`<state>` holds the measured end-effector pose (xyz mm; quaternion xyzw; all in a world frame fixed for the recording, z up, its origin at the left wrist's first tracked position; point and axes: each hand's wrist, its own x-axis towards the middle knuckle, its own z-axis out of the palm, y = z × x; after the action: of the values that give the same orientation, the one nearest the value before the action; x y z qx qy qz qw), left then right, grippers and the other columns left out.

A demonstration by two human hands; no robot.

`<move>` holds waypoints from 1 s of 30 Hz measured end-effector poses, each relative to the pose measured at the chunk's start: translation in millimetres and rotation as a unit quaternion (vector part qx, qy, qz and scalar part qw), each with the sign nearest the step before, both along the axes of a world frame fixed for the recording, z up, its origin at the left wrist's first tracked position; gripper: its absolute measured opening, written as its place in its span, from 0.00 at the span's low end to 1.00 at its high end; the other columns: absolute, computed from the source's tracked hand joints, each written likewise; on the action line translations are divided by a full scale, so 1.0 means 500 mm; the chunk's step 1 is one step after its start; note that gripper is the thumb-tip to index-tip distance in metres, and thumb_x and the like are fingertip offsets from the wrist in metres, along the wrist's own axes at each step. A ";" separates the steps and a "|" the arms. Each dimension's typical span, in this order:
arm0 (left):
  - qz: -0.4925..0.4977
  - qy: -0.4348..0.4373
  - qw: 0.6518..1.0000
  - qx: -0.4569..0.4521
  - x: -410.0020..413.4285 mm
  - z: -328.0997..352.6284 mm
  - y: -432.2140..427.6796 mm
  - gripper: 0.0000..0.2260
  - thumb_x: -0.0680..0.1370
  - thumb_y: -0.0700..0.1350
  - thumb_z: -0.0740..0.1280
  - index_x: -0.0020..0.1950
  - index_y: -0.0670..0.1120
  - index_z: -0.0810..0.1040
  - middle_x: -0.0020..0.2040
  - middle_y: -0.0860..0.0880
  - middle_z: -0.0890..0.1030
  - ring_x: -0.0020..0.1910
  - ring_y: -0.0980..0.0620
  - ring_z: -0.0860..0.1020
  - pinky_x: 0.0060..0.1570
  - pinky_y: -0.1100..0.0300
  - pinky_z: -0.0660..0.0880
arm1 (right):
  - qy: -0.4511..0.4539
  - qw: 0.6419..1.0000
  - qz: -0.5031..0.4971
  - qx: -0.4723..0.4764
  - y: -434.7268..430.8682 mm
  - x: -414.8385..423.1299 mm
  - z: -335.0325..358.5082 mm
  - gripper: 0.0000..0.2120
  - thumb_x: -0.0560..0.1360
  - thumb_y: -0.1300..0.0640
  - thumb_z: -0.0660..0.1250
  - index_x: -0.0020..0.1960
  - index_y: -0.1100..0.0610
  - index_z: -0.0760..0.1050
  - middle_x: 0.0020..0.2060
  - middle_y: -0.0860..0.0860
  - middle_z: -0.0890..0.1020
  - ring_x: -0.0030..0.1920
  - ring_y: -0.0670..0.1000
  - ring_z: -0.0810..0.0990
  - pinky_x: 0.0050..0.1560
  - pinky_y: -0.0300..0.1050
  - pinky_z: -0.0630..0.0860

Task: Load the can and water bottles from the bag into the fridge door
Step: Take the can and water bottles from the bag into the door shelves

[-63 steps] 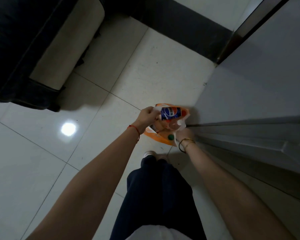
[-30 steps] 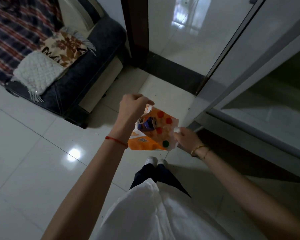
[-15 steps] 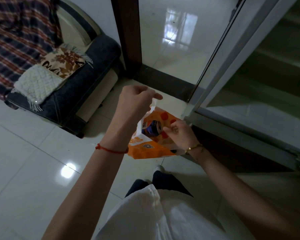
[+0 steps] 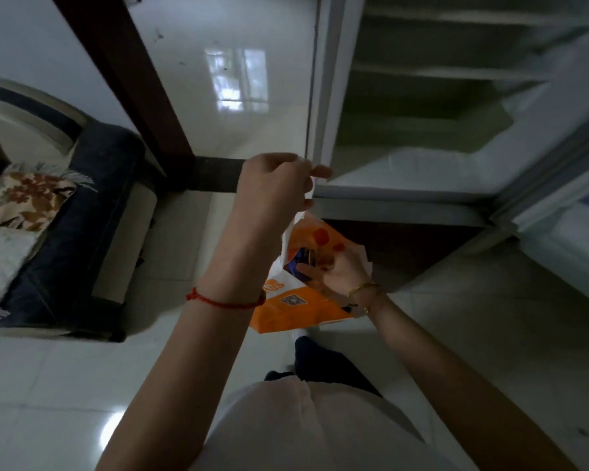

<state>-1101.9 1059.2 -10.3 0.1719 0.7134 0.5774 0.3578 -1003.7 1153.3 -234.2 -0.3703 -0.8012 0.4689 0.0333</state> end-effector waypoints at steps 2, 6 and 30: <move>-0.043 -0.038 0.998 0.000 0.023 0.011 0.016 0.13 0.83 0.39 0.56 0.51 0.40 0.80 0.32 0.50 0.69 0.33 0.57 0.68 0.31 0.70 0.71 | -0.016 0.999 -0.027 -0.030 -0.001 0.033 0.012 0.21 0.71 0.47 0.72 0.59 0.56 0.76 0.49 0.47 0.81 0.46 0.45 0.78 0.43 0.28 0.70; -0.103 -0.049 0.993 0.012 0.073 0.012 0.039 0.13 0.82 0.38 0.56 0.50 0.41 0.81 0.25 0.53 0.71 0.28 0.58 0.67 0.32 0.68 0.70 | -0.017 0.993 -0.110 -0.038 0.003 0.110 0.024 0.12 0.72 0.47 0.72 0.47 0.55 0.78 0.41 0.45 0.80 0.37 0.39 0.73 0.42 0.25 0.70; -0.224 -0.094 0.968 0.066 0.422 0.036 0.293 0.13 0.79 0.37 0.57 0.46 0.39 0.82 0.22 0.55 0.65 0.18 0.59 0.62 0.33 0.66 0.73 | 0.156 0.929 -0.334 0.024 0.194 0.619 0.263 0.18 0.70 0.62 0.74 0.57 0.54 0.73 0.49 0.47 0.80 0.55 0.53 0.80 0.55 0.48 0.79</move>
<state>-891.1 1205.9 8.0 0.2959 0.5803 0.5416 0.5314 -694.1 1250.4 -102.8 -0.5382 -0.6270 0.4626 0.3213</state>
